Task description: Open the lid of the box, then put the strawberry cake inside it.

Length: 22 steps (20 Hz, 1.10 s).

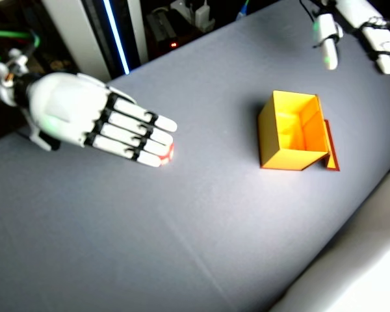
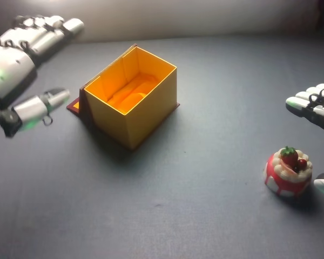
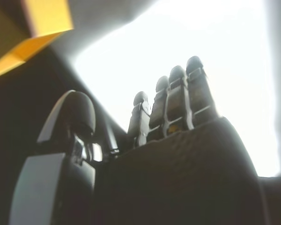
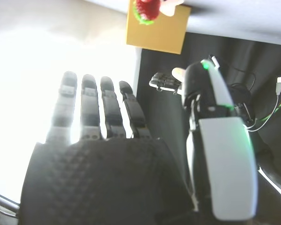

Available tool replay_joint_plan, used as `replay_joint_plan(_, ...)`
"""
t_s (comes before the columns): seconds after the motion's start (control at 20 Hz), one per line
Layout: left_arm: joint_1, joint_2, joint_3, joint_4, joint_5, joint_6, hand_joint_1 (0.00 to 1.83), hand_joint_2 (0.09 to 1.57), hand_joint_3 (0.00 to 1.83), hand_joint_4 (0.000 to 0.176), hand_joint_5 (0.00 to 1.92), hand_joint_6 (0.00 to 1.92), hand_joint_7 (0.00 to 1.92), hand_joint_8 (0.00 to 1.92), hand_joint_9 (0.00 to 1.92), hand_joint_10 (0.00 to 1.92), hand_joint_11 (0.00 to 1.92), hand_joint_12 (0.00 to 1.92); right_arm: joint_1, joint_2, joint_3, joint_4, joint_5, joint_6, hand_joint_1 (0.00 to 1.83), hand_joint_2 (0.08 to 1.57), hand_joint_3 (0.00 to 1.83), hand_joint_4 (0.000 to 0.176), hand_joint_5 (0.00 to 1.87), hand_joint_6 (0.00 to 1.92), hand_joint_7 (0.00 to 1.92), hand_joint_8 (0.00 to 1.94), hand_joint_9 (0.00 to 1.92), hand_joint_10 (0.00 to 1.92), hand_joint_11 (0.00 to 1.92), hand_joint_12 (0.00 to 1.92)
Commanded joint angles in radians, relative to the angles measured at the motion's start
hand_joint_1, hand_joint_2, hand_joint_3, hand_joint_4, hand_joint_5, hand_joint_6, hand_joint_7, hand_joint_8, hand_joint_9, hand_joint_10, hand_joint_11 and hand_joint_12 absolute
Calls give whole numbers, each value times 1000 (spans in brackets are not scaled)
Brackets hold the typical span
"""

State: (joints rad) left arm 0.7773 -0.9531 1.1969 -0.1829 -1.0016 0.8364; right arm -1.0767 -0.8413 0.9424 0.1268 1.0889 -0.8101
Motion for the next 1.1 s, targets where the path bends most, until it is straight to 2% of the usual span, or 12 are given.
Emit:
replay_joint_plan(0.0,-1,24,-9,22,-110,0,833,1379,0,124,0,0,0,0,0,0,0,0,7,-1,8,3,95,9,589,1183,0,0,0,0,0,0,0,0,0,0)
replay_joint_plan(0.25,50,93,-103,159,-126,-13,853,1383,0,99,0,0,0,0,0,0,24,12,46,-51,53,3,-19,20,782,1122,0,0,0,0,0,0,21,9,14,10)
replay_joint_plan(0.3,60,99,-111,173,-134,-25,885,1341,29,62,29,0,0,0,0,0,4,204,57,-66,69,3,-47,26,817,1077,54,0,0,0,0,0,39,17,2,249)
replay_joint_plan(0.35,66,102,-116,177,-139,-28,860,1343,36,43,27,1,0,0,0,0,0,233,64,-76,79,3,-66,29,820,1091,34,0,0,0,0,0,44,20,0,455)
replay_joint_plan(0.45,77,107,-126,184,-154,-29,748,1407,18,65,0,0,0,0,0,0,0,29,85,-105,106,2,-110,40,848,1113,9,0,0,0,35,7,87,42,0,905)
replay_joint_plan(0.55,85,109,-130,184,-161,-29,698,1433,20,53,0,0,0,0,0,0,0,0,113,-134,136,-9,-158,53,880,1142,0,0,93,11,256,16,202,264,0,1392)
replay_joint_plan(0.6,89,110,-131,183,-166,-30,759,1429,13,25,0,0,0,0,0,0,0,0,126,-149,153,-20,-184,65,950,1179,1,0,267,63,533,149,284,594,0,1513)
replay_joint_plan(0.65,92,110,-131,181,-173,-30,796,1421,6,24,0,0,0,0,0,0,0,0,138,-163,168,-28,-198,78,1220,1232,0,0,461,435,696,1133,449,941,87,1643)
replay_joint_plan(0.7,94,110,-132,179,-176,-30,831,1415,2,20,0,0,0,0,0,0,0,0,146,-166,172,-31,-200,79,1170,1263,0,0,563,1275,802,1298,545,1187,203,1726)
replay_joint_plan(0.85,116,126,-143,168,-196,-30,776,1436,8,27,0,0,0,0,0,0,0,0,188,-165,175,-57,-190,79,1207,1241,0,0,674,1278,855,1447,914,1507,780,1810)
replay_joint_plan(0.95,142,136,-153,155,-215,-30,739,1445,10,39,0,0,0,0,0,0,0,0,219,-157,175,-81,-183,79,1201,1247,1,0,707,1217,807,1542,664,1741,596,1917)
replay_joint_plan(1.05,165,139,-162,144,-232,-30,753,1443,6,73,0,0,0,0,0,0,0,0,240,-153,173,-96,-167,81,1190,1275,3,0,674,1218,748,1663,589,1881,479,1921)
